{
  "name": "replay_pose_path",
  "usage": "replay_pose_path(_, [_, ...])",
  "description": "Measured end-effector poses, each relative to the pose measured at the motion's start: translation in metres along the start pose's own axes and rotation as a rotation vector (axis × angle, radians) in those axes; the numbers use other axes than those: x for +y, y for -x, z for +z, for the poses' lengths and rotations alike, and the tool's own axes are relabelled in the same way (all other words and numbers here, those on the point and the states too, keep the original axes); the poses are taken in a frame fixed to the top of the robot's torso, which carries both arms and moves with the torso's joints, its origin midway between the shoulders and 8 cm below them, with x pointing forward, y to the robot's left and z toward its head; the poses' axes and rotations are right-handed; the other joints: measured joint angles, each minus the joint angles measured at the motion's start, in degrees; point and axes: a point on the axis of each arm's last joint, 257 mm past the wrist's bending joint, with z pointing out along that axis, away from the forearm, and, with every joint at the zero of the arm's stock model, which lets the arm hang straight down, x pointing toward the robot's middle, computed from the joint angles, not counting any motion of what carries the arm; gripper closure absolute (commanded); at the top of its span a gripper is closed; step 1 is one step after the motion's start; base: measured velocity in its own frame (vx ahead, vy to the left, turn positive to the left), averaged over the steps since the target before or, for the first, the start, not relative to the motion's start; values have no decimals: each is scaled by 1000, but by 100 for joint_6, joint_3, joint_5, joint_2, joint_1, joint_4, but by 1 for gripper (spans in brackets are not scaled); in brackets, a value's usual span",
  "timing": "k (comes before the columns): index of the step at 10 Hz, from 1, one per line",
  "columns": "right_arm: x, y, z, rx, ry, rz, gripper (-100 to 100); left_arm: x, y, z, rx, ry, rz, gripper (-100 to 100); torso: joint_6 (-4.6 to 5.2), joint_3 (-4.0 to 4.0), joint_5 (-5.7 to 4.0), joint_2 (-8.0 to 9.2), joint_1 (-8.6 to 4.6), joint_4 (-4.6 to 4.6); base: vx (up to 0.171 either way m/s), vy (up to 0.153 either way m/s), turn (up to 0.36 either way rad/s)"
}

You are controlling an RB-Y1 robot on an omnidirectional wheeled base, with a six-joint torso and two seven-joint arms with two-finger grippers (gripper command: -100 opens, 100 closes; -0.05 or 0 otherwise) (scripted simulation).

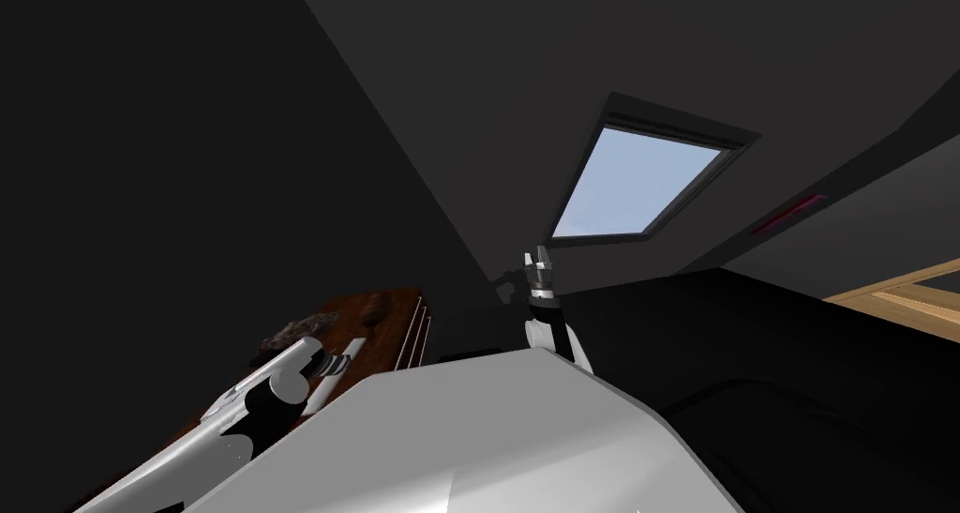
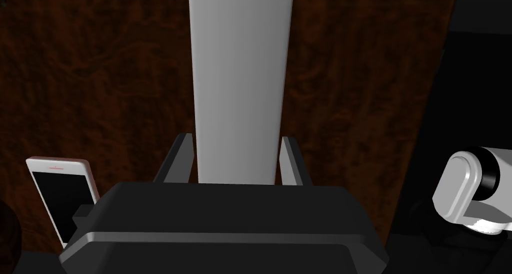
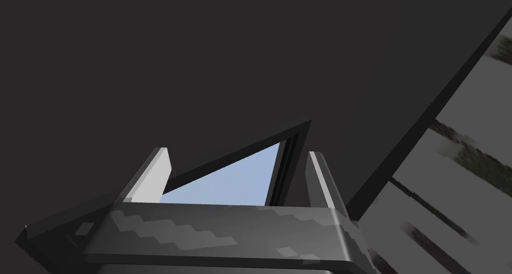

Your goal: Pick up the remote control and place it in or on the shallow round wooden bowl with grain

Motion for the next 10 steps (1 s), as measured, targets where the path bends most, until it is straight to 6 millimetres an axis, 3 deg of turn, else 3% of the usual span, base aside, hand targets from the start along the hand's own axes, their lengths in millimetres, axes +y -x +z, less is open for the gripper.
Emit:
replay_pose_path(4, [0,0,0,0,0,0,0,-20,-23,-17,36,-27,-28,100,5,4,4,5,5,4,-112,-6,-123])
replay_pose_path(7, [0,0,0,0,0,0,0,-40,-53,-37,83,-63,-67,100,14,34,0,56,11,18,-218,22,-197])
replay_pose_path(8, [0,0,0,0,0,0,0,-43,-60,-40,90,-63,-77,100,1,29,4,46,17,13,-69,5,19])
replay_pose_path(10, [0,0,0,0,0,0,0,-54,-65,-47,102,-77,-96,100,21,25,5,39,13,16,-270,27,-366])
